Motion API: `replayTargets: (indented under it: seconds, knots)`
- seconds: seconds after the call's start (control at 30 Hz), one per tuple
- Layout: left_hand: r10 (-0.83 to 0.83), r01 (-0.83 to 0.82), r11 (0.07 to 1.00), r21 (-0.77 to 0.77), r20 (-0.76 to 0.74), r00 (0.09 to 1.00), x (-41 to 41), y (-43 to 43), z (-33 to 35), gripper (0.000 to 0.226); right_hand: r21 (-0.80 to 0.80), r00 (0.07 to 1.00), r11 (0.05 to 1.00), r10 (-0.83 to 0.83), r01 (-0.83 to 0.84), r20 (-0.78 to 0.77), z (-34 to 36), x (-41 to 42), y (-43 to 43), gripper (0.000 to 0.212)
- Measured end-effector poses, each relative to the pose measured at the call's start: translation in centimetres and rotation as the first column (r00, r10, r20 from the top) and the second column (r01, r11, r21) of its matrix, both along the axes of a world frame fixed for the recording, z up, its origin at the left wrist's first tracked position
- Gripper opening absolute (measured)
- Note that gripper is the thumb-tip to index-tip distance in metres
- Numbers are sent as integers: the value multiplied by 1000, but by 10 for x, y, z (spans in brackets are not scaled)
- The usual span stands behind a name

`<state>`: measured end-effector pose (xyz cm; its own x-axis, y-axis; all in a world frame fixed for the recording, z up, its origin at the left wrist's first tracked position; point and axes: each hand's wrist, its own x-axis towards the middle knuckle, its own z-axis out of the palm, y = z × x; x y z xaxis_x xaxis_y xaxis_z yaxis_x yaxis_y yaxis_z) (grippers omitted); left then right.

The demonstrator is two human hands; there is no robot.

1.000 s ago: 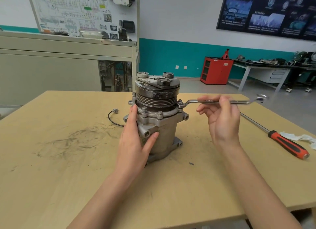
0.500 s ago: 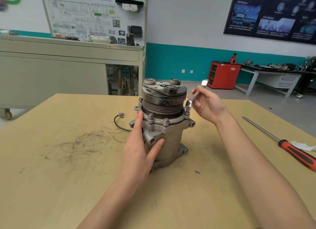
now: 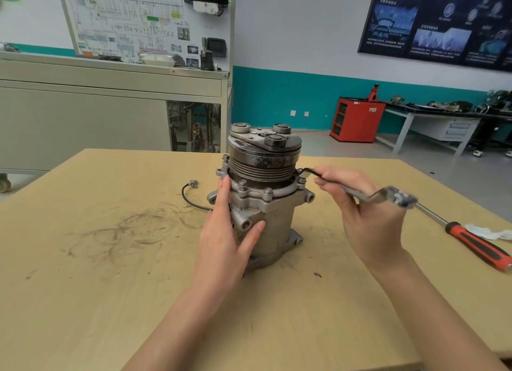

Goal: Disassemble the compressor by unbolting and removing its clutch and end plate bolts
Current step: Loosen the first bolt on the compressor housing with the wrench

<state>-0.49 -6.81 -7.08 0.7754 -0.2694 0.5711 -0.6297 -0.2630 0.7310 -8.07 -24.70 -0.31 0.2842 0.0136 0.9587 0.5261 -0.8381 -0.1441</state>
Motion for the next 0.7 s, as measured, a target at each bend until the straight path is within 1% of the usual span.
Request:
replayTargets:
  seconds: [0.13, 0.2, 0.27, 0.3, 0.33, 0.37, 0.4, 0.43, 0.47, 0.5, 0.53, 0.57, 0.6, 0.7]
  knots:
    - [6, -6, 1000, 1, 15, 1000, 0, 0, 0, 90, -164, 990, 977, -136, 140, 34, -9, -5, 2, 45]
    - [3, -3, 1000, -2, 13, 1000, 1, 0, 0, 90, -189, 983, 965, -175, 183, 62, -12, -6, 4, 45]
    - [1, -1, 1000, -3, 10, 1000, 1, 0, -1, 90, -130, 990, 982, -130, 135, 44, -16, -6, 8, 42]
    - [1, -1, 1000, -4, 12, 1000, 1, 0, -1, 90, -48, 997, 996, -70, 71, 19, -18, -4, 9, 38]
    - [2, -2, 1000, -3, 13, 1000, 0, 1, -1, 91, 92, 1000, 995, 23, -22, -4, -18, -2, 10, 32]
    - [1, -1, 1000, -1, 13, 1000, 0, 1, -1, 91, 280, 991, 951, 136, -129, -8, -17, 1, 8, 26]
    - [0, 0, 1000, 1, 11, 1000, 0, 1, -1, 91, 482, 970, 849, 241, -217, 13, -14, 5, 3, 23]
    - [-2, 2, 1000, 4, 8, 1000, 0, 1, -1, 91, 656, 943, 702, 329, -275, 43, -11, 9, -5, 24]
    - [-4, 4, 1000, 5, 5, 1000, 1, 1, -1, 91, 786, 909, 540, 411, -301, 67, -7, 14, -14, 25]
    - [-6, 6, 1000, 4, 4, 1000, 1, 1, 0, 91, 868, 869, 393, 489, -302, 81, -2, 20, -24, 27]
    - [-7, 7, 1000, 3, 2, 1000, 0, 0, 0, 91, 916, 826, 283, 557, -284, 84, 2, 27, -33, 28]
    - [-7, 7, 1000, 1, 0, 1000, 0, 0, 0, 90, 942, 786, 212, 613, -259, 79, 7, 36, -40, 29]
    - [-7, 7, 1000, 0, -1, 1000, 0, 0, 0, 90, 957, 748, 171, 661, -235, 65, 12, 46, -45, 28]
    - [-5, 5, 1000, -7, -4, 1000, -1, 0, 0, 89, 976, 616, 122, 788, -182, 16, 25, 76, -51, 25]
